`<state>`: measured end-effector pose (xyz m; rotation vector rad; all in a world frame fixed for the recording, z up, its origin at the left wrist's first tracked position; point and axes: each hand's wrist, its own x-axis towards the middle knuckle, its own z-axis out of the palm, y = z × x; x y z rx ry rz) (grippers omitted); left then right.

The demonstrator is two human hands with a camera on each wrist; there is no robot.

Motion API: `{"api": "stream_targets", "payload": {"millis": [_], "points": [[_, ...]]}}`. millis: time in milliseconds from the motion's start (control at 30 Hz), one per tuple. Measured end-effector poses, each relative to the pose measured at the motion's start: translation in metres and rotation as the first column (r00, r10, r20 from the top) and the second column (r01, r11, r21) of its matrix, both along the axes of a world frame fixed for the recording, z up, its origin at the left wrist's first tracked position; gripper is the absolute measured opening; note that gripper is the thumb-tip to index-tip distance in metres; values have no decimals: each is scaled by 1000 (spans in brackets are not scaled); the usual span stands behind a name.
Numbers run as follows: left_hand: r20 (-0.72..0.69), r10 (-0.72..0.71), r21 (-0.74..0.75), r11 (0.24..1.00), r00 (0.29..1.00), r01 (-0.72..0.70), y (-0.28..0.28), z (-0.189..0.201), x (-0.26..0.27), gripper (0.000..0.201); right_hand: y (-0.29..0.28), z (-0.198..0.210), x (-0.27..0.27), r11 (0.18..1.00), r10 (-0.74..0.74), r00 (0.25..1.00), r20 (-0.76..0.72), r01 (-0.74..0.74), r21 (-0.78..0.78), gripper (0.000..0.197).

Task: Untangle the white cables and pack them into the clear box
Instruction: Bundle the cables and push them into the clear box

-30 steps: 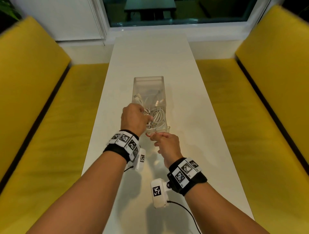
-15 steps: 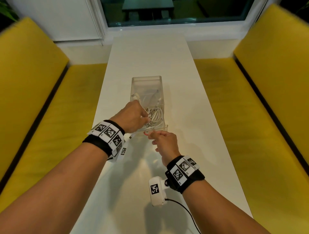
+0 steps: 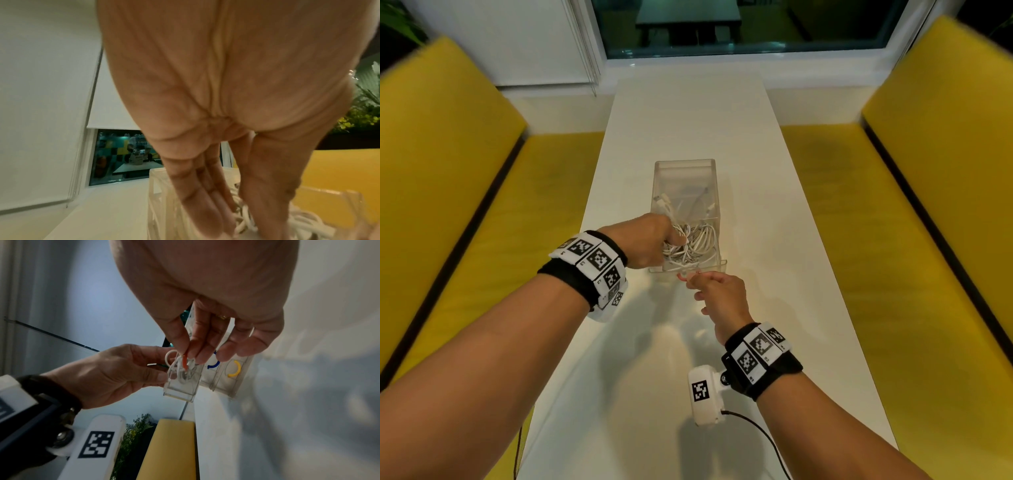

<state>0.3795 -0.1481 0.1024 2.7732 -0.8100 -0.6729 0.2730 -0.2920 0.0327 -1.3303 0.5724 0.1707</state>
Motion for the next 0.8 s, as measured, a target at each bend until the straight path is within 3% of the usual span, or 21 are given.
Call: {"api": "stream_targets", "payload": {"millis": [233, 333, 500, 633, 800], "points": [[103, 96, -132, 988, 990, -82, -4, -9, 7, 15, -1, -5, 1, 1000, -7, 1000, -13, 7, 19, 9], [182, 57, -143, 989, 982, -31, -11, -10, 4, 11, -2, -8, 2, 1000, -5, 1000, -12, 5, 9, 8], [293, -15, -182, 981, 956, 71, -15, -28, -6, 21, -3, -13, 4, 1000, -13, 999, -47, 13, 9, 15], [265, 31, -261, 965, 964, 41, -7, -38, -20, 31, -2, -11, 5, 1000, -18, 999, -49, 19, 9, 6], [185, 166, -339, 936, 969, -96, -8, -36, -30, 25, -1, -13, 5, 1000, -12, 999, -52, 12, 2, 5]]}}
